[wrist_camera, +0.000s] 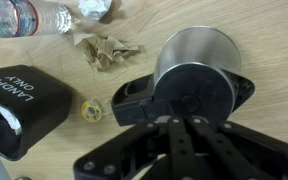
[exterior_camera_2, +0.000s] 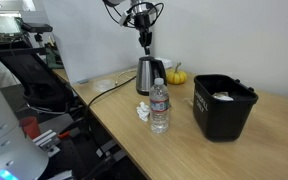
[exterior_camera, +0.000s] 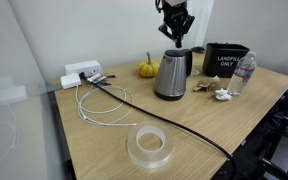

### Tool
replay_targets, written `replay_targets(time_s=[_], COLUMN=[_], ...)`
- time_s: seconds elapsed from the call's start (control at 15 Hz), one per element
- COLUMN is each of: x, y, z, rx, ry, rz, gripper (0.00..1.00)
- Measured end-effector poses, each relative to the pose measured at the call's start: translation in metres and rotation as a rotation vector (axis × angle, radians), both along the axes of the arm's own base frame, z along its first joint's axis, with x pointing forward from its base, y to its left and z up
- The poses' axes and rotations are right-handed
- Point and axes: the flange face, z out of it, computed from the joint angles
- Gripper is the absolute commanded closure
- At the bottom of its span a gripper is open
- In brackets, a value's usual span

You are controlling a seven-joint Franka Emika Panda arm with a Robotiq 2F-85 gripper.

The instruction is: Press down on the top of the kettle to open the lid

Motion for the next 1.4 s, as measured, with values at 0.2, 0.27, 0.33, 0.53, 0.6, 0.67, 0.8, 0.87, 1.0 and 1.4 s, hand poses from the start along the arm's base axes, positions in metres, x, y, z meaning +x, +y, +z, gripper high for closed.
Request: replay_targets(time_s=[0.2, 0.27, 0.33, 0.53, 0.6, 0.67, 0.8, 0.87, 1.0, 1.4], x=[-0.001, -0.002, -0.002, -0.001, -0.001, 0.0, 0.001, 0.002, 0.004, 0.007], y=[0.005, 0.005, 0.006, 0.006, 0.006, 0.006, 0.007, 0.008, 0.008, 0.01], z=[-0.001, -0.001, -0.002, -0.006, -0.008, -0.01, -0.012, -0.011, -0.01, -0.015], rx=[-0.001, -0.001, -0.001, -0.003, -0.004, -0.005, -0.008, -0.01, -0.012, -0.015], ry=[0.002, 0.003, 0.004, 0.01, 0.013, 0.016, 0.016, 0.014, 0.009, 0.017], rz=[0.008, 0.009, 0.009, 0.01, 0.01, 0.011, 0.015, 0.017, 0.019, 0.024], gripper=[1.0, 1.0, 1.0, 1.0, 1.0, 1.0, 1.0, 1.0, 1.0, 1.0])
